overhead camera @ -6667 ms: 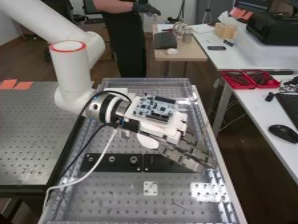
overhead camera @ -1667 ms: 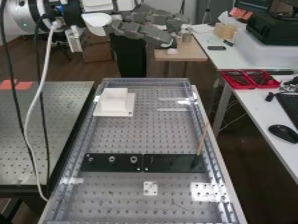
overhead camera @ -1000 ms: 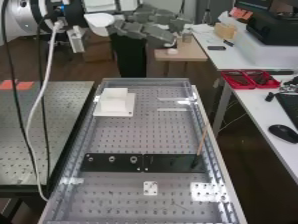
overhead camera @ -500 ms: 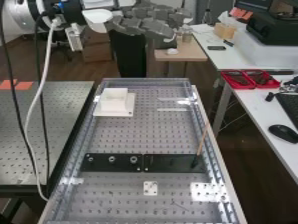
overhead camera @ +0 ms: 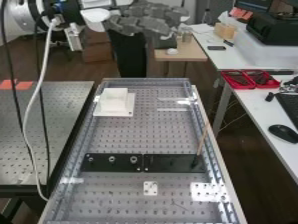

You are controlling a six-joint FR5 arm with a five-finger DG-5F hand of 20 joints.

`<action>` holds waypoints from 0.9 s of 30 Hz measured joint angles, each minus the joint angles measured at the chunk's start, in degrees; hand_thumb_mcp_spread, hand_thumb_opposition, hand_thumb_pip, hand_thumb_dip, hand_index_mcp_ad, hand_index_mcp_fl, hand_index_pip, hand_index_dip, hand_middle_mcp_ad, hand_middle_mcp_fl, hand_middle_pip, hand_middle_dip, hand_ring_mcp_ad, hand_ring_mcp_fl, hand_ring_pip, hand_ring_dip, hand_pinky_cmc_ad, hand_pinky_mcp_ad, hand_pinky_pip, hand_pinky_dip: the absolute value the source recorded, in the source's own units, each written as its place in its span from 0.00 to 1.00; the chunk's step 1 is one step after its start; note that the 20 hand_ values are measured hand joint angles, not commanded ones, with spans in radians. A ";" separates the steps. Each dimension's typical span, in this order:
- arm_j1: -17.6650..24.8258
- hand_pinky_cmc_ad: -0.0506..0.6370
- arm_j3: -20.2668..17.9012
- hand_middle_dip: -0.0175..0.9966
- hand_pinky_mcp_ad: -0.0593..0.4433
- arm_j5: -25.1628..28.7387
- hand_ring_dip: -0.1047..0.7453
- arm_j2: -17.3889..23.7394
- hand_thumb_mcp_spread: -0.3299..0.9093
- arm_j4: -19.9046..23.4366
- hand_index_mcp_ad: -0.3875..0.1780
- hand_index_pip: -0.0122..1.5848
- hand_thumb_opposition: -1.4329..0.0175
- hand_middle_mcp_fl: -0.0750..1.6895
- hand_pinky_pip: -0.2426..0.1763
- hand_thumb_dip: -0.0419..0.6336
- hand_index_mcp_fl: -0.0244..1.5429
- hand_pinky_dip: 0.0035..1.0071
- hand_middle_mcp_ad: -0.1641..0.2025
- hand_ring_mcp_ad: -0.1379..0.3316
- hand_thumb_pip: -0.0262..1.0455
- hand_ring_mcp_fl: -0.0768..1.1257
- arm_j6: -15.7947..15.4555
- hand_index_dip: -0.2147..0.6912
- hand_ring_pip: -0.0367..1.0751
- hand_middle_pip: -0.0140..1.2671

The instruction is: Grab the drill bit and place it in the clear container

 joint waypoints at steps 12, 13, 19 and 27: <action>0.61 0.62 -3.49 0.27 0.81 1.12 0.22 2.27 0.46 5.65 0.59 0.03 0.50 0.30 0.63 0.13 0.37 0.21 0.65 0.57 0.30 0.18 -2.32 0.82 0.16 0.12; 0.58 0.62 -3.55 0.27 0.81 0.89 0.22 2.37 0.46 5.76 0.58 0.03 0.50 0.30 0.63 0.13 0.37 0.21 0.66 0.56 0.29 0.18 -2.14 0.82 0.16 0.12; 0.32 0.62 -3.55 0.27 0.83 0.47 0.23 2.65 0.45 6.12 0.59 0.03 0.48 0.31 0.67 0.13 0.37 0.21 0.68 0.58 0.30 0.18 -2.01 0.82 0.16 0.12; 0.02 0.62 -2.87 0.28 0.83 0.30 0.23 2.31 0.45 5.11 0.59 0.03 0.48 0.31 0.67 0.13 0.41 0.21 0.69 0.58 0.30 0.18 -1.56 0.82 0.16 0.11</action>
